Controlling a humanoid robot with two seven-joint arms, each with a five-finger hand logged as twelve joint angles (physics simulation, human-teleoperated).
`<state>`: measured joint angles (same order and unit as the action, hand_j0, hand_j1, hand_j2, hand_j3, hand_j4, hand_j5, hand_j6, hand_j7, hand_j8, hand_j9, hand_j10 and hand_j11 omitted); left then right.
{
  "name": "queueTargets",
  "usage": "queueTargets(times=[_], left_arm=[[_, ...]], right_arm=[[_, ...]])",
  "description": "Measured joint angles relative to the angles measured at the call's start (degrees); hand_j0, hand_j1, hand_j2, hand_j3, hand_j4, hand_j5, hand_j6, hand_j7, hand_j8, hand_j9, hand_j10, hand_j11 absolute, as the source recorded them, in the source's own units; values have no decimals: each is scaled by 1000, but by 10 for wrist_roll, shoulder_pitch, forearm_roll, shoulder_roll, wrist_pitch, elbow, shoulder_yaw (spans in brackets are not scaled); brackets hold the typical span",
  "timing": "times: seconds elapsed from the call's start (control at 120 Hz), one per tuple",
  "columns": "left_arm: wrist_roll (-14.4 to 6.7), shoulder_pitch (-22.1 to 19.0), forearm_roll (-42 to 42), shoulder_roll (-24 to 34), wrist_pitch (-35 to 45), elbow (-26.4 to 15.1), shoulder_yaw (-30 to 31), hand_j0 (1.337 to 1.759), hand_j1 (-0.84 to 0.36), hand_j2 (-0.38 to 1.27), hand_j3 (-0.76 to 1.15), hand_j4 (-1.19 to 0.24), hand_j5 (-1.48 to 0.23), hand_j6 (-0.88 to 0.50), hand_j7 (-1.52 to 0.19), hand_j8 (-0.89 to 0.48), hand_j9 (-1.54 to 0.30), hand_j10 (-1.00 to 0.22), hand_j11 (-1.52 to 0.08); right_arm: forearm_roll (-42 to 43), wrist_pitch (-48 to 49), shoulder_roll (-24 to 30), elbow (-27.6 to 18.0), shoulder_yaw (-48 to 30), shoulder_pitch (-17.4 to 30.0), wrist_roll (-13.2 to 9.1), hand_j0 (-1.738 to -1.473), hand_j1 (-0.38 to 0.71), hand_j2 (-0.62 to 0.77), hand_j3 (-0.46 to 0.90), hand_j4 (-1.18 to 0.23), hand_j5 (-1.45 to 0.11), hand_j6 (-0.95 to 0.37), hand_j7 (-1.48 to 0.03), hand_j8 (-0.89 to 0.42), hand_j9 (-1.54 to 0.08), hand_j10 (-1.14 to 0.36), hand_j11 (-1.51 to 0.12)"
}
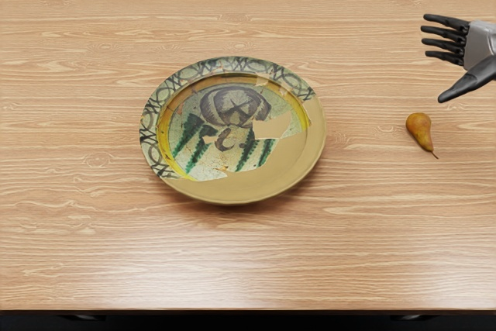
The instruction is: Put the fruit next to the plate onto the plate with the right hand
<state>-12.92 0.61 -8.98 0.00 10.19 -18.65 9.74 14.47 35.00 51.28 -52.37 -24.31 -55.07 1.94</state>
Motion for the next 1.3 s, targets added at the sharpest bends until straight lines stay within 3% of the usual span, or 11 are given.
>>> queueTargets(times=[0.275, 0.333, 0.408, 0.483, 0.575, 0.617, 0.675, 0.75, 0.85, 1.067, 1.3], left_arm=[[0, 0, 0, 0, 0, 0, 0, 1658, 324, 4, 0, -20, -27, -20, -27, -20, -27, -20, -27], [0, 0, 0, 0, 0, 0, 0, 1658, 324, 4, 0, -21, -27, -21, -27, -21, -27, -21, -27], [0, 0, 0, 0, 0, 0, 0, 1658, 324, 4, 0, -21, -27, -21, -27, -21, -27, -21, -27], [0, 0, 0, 0, 0, 0, 0, 1658, 324, 4, 0, -21, -27, -21, -27, -21, -27, -21, -27], [0, 0, 0, 0, 0, 0, 0, 1658, 324, 4, 0, -20, -27, -20, -27, -20, -27, -20, -27], [0, 0, 0, 0, 0, 0, 0, 1658, 324, 4, 0, -20, -27, -20, -27, -20, -27, -20, -27], [0, 0, 0, 0, 0, 0, 0, 1658, 324, 4, 0, -20, -27, -20, -27, -20, -27, -20, -27], [0, 0, 0, 0, 0, 0, 0, 1658, 324, 4, 0, -20, -27, -20, -27, -20, -27, -20, -27], [0, 0, 0, 0, 0, 0, 0, 1658, 324, 4, 0, -20, -27, -20, -27, -20, -27, -20, -27], [0, 0, 0, 0, 0, 0, 0, 1658, 324, 4, 0, -20, -27, -20, -27, -20, -27, -20, -27], [0, 0, 0, 0, 0, 0, 0, 1658, 324, 4, 0, -20, -27, -20, -27, -20, -27, -20, -27]], right_arm=[[-9, 0, 4, -7, 2, 11, 0, -1658, -349, 2, 0, 0, 0, 0, 0, 0, 0, 0, 0], [-9, 0, 22, -45, 9, 18, 0, -1658, -349, 2, 0, -1, 0, -1, 0, -1, 0, 0, 0], [-7, 0, 78, -138, 15, 24, -8, -1658, -349, 2, 0, -1, 0, -1, 0, -1, 0, 0, 0], [-7, -1, 122, -229, 18, 24, -71, -1658, -349, 2, 0, -1, 0, -1, 0, -1, 0, 0, 0], [-6, -72, 147, -306, 16, 3, -215, -1658, -349, 2, 0, -2, 0, -2, 0, -2, 0, -1, 0], [-5, -120, 154, -335, 16, -15, -266, -1658, -349, 2, 0, -2, 0, -3, 0, -2, 0, -2, 0], [1, -189, 161, -369, 16, -39, -310, -1658, -349, 1, 0, -3, 0, -4, 0, -3, 0, -3, 0], [44, -272, 154, -397, 17, -75, -341, -1658, -349, 1, 0, -3, 0, -4, 0, -4, 0, -3, 0], [140, -393, 107, -412, 25, -72, -358, -1658, -349, 1, 0, -3, 0, -4, 0, -4, 0, -3, 0], [323, -620, 5, -418, 43, 28, -368, -1658, -349, 1, 0, -4, -1, -6, 0, -5, 0, -4, 0], [392, -692, -68, -385, 76, 57, -369, -1658, -328, -1, 0, -21, -24, -23, -24, -22, -24, -21, -24]])
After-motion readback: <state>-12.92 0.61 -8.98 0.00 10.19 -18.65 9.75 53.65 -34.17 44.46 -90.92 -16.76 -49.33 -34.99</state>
